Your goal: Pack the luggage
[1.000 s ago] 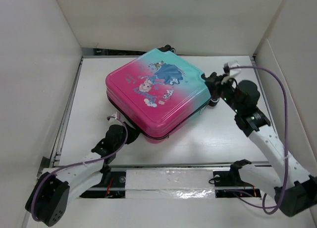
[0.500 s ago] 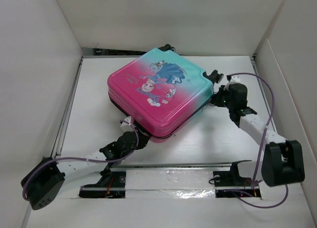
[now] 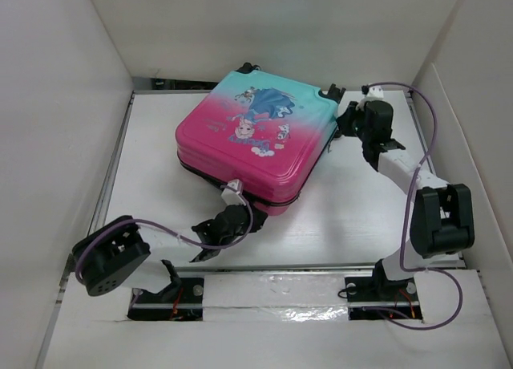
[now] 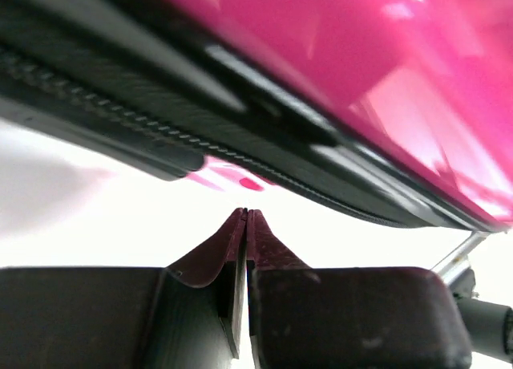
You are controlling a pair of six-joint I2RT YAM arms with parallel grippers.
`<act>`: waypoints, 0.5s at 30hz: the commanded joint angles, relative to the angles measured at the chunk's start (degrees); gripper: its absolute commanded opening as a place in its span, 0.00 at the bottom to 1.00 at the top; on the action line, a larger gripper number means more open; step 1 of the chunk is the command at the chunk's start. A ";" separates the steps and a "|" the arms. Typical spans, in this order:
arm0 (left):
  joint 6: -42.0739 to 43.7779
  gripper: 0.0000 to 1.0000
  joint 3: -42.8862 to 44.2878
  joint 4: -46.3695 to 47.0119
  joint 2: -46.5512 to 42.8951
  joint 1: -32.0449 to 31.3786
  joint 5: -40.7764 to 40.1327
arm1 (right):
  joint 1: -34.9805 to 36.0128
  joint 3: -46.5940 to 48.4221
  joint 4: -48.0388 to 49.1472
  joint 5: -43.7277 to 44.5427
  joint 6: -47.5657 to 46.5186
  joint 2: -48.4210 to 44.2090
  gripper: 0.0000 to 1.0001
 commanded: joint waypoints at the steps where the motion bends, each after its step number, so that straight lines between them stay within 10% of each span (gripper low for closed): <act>1: 1.19 0.00 5.37 9.83 3.14 -1.01 1.90 | 0.95 4.10 4.90 -4.13 -2.72 -5.03 0.27; 6: 2.85 0.04 5.55 7.74 -0.26 -2.42 -1.35 | 3.48 -19.30 9.88 0.62 -2.82 -26.33 0.42; 10: 4.26 0.10 4.76 2.56 -4.75 -2.42 -1.18 | 10.32 -35.06 12.18 -2.53 -1.59 -38.69 0.00; 15: 3.39 0.20 2.13 -3.69 -10.46 -2.42 -0.13 | 20.45 -47.23 14.37 -5.80 -1.50 -48.27 0.00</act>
